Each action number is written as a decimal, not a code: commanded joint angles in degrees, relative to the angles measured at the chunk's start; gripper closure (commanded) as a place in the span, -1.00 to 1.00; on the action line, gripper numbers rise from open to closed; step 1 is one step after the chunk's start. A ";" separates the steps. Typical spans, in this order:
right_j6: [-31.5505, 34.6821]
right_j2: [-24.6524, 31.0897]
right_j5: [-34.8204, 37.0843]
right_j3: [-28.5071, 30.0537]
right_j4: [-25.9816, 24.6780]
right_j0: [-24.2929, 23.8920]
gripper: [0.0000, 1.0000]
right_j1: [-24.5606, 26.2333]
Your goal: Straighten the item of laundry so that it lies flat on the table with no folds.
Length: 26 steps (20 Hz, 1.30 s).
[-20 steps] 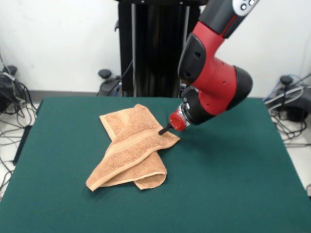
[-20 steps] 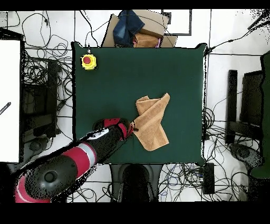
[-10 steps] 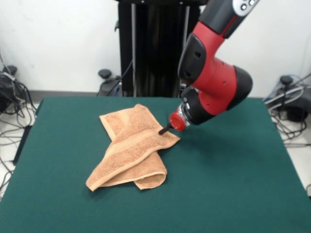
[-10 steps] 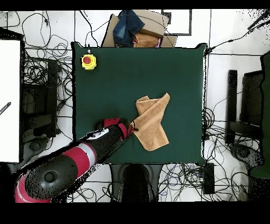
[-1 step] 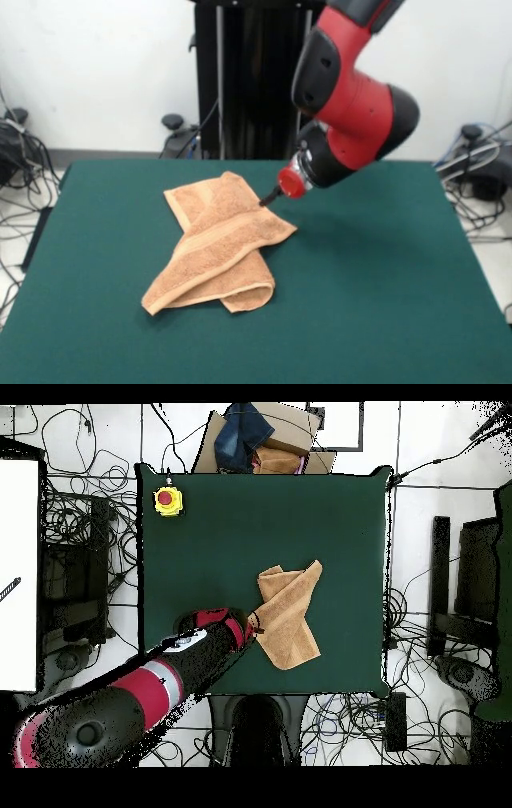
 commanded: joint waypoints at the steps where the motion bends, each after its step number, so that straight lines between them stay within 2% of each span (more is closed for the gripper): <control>1: 6.57 5.72 4.74 4.44 -3.91 -1.32 -1.00 -9.04; 5: 7.23 6.26 5.36 3.30 -5.42 -2.32 -1.00 -8.99; 10: 10.22 7.50 -1.55 2.05 -5.85 -3.60 -1.00 -5.54; 12: 10.24 8.44 -2.62 3.01 -5.96 -4.22 -1.00 -6.52; 15: 7.95 9.12 4.71 5.55 -6.55 -4.88 -1.00 -10.02; 19: 6.67 7.96 9.88 5.97 -8.93 -4.71 -1.00 -9.24; 26: 9.02 8.80 8.55 7.26 -9.59 -5.83 -1.00 -10.07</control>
